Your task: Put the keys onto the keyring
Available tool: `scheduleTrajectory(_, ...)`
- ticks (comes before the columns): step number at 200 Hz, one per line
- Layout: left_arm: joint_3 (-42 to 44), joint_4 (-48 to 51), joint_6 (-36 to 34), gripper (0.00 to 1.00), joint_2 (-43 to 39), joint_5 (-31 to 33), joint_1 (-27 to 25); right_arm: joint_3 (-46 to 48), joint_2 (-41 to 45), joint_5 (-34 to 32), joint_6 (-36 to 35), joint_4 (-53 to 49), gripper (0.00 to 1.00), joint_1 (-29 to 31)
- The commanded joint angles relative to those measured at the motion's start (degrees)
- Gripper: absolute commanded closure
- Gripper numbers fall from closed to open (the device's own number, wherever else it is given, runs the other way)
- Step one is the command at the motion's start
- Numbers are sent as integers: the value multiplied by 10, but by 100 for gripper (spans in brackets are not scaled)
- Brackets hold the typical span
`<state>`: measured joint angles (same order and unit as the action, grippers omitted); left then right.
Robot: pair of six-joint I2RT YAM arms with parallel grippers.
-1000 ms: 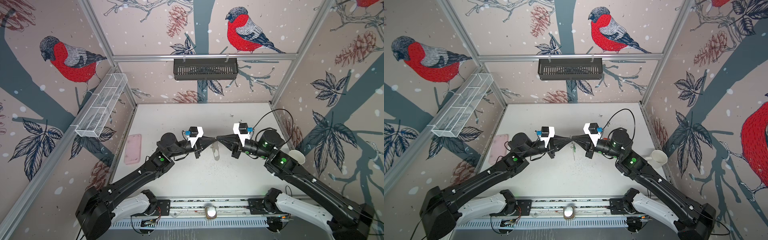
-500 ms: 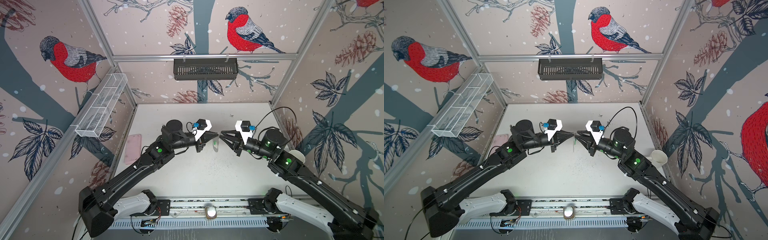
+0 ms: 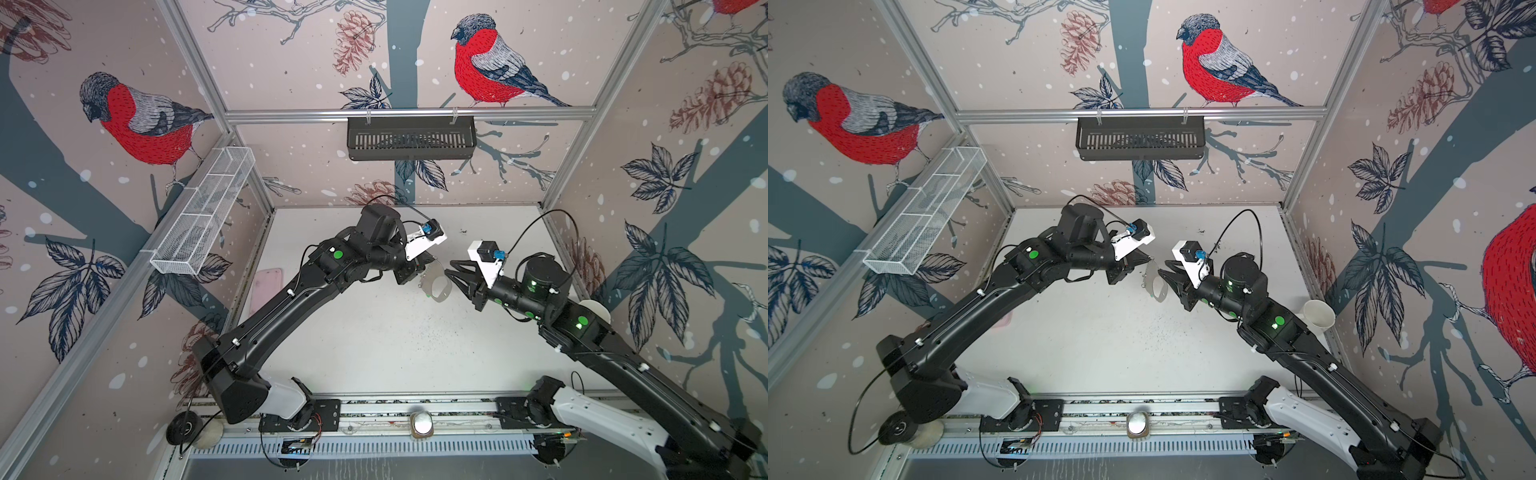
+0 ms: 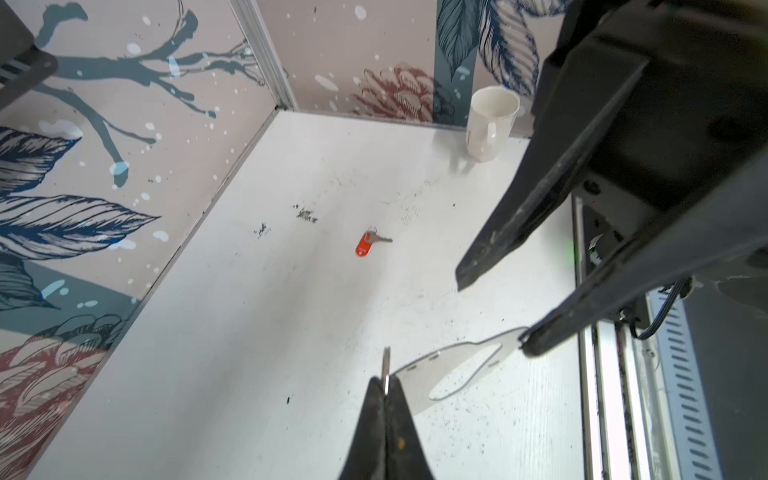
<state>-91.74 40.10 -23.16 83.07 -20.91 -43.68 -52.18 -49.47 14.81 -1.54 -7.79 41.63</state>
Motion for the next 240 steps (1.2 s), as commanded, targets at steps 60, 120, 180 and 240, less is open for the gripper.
scheduleTrajectory(60, -9, 83, -65, 100, -3, -25, -3, 21, -14, 31, -28, 28, 74, -25)
scheduleTrajectory(120, -6, 97, -64, 100, 8, -30, -19, 29, -24, 123, -36, 35, 76, -32)
scheduleTrajectory(180, -5, 94, -66, 100, 15, -39, -35, 33, -42, 149, -40, 36, 78, -31)
scheduleTrajectory(240, -6, 89, -69, 100, 6, -49, -37, 47, -41, 164, -37, 48, 81, -30)
